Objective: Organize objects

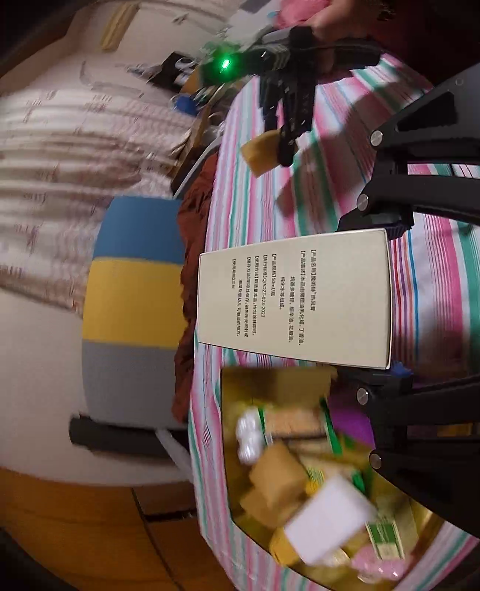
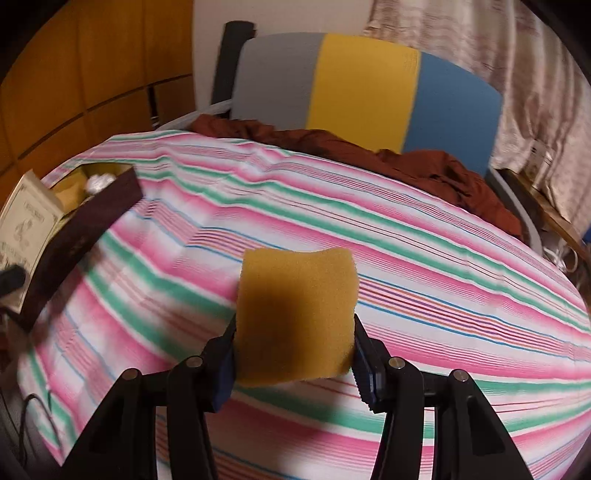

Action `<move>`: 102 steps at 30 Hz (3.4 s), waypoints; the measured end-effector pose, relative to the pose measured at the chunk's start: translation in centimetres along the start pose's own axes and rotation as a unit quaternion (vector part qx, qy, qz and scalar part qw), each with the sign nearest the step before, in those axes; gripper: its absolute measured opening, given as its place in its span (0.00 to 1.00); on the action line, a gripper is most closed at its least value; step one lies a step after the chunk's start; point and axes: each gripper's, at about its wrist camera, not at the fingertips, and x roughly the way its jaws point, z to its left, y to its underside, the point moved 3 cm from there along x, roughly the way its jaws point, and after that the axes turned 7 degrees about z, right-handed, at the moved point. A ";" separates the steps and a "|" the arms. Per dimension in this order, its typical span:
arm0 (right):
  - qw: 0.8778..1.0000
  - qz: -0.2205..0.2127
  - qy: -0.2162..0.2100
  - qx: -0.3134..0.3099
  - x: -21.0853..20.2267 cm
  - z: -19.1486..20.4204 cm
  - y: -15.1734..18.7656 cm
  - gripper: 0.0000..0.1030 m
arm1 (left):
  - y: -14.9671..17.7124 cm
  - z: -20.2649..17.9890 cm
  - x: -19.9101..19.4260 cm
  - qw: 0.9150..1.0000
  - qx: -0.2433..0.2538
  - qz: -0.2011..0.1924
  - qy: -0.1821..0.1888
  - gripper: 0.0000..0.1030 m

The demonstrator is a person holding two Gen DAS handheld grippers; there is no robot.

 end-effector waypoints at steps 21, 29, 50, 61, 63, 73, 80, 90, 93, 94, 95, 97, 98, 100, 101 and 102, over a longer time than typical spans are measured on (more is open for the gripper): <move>0.988 -0.050 -0.141 -0.040 -2.9 18.4 -7.8 0.52 | 2.3 10.8 0.9 0.992 -0.053 0.108 -0.044 0.51; 0.987 -0.044 -0.148 -0.054 -0.7 23.4 -11.0 0.52 | 3.1 10.6 -1.1 0.994 -0.048 0.085 -0.041 0.62; 0.996 -0.027 -0.081 -0.012 3.3 24.4 -12.8 0.99 | 1.7 12.9 -5.2 0.985 -0.137 0.020 -0.107 0.62; 0.999 -0.013 -0.046 0.007 -1.0 26.6 -9.7 1.00 | 1.7 14.6 -6.4 0.964 -0.153 0.053 -0.213 0.62; 1.000 -0.013 -0.018 -0.006 -1.5 27.6 -9.2 1.00 | 1.8 15.0 -6.3 0.956 -0.154 0.074 -0.239 0.62; 1.000 -0.013 -0.008 0.006 -3.6 29.7 -8.0 1.00 | 1.8 15.3 -8.2 0.950 -0.162 0.060 -0.259 0.61; 1.000 -0.010 0.010 0.011 -4.1 29.8 -7.8 1.00 | 1.7 15.5 -8.9 0.949 -0.173 0.050 -0.258 0.61; 1.000 -0.004 0.017 0.022 -4.1 29.6 -7.7 1.00 | 2.0 15.9 -9.1 0.950 -0.193 0.050 -0.239 0.61; 0.999 -0.004 0.019 0.025 -4.1 29.5 -7.7 1.00 | 2.0 15.9 -9.1 0.951 -0.198 0.052 -0.231 0.61; 0.999 -0.005 0.019 0.025 -4.1 29.5 -7.7 1.00 | 2.0 15.9 -9.1 0.951 -0.199 0.053 -0.230 0.61; 0.999 -0.005 0.020 0.025 -4.1 29.5 -7.7 1.00 | 2.1 15.9 -9.1 0.951 -0.200 0.053 -0.230 0.61; 0.999 -0.006 0.022 0.025 -4.1 29.5 -7.8 1.00 | 2.1 15.9 -9.1 0.950 -0.201 0.055 -0.232 0.61; 0.999 -0.006 0.023 0.024 -4.1 29.5 -7.8 1.00 | 2.1 15.9 -9.1 0.949 -0.202 0.057 -0.235 0.61; 0.999 -0.007 0.027 0.022 -4.1 29.5 -7.7 1.00 | 2.2 15.8 -9.0 0.946 -0.201 0.060 -0.246 0.61; 0.999 -0.007 0.027 0.022 -4.1 29.5 -7.7 1.00 | 2.3 15.7 -9.0 0.946 -0.199 0.060 -0.250 0.61; 0.999 -0.006 0.027 0.022 -4.0 29.5 -7.7 1.00 | 2.3 15.7 -9.0 0.945 -0.196 0.059 -0.254 0.61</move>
